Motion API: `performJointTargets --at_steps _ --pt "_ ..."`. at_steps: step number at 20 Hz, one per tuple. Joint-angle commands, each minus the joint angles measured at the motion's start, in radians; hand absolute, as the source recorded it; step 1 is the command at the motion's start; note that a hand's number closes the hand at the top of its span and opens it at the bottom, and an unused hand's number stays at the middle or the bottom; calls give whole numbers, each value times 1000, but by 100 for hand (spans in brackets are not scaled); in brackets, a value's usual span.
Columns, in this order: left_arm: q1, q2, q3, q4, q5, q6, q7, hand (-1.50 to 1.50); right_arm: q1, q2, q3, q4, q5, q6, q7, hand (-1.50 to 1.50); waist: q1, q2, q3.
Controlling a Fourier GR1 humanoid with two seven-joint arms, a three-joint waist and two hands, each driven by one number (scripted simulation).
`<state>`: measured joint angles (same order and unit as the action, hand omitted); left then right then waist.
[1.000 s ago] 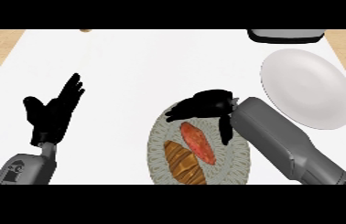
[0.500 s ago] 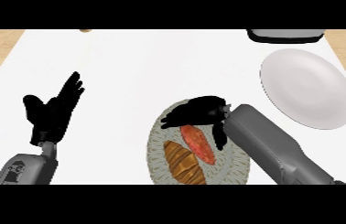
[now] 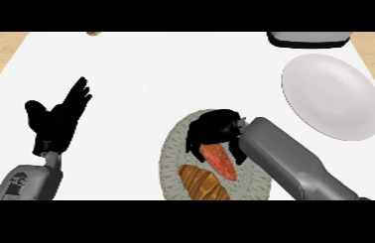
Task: Pick the sweet potato from the placemat and place it in the plate
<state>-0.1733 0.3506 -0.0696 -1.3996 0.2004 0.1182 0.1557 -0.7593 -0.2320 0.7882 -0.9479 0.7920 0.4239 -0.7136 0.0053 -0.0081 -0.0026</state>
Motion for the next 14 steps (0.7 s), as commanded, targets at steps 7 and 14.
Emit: performJointTargets --at_steps 7,14 --pt "32 -6 38 2 -12 -23 -23 0 87 36 -46 4 -10 -30 -79 150 -1 8 3" --pt "75 -12 47 -18 -28 21 -19 0 306 -163 -242 -202 -35 -218 173 150 -86 -16 2"
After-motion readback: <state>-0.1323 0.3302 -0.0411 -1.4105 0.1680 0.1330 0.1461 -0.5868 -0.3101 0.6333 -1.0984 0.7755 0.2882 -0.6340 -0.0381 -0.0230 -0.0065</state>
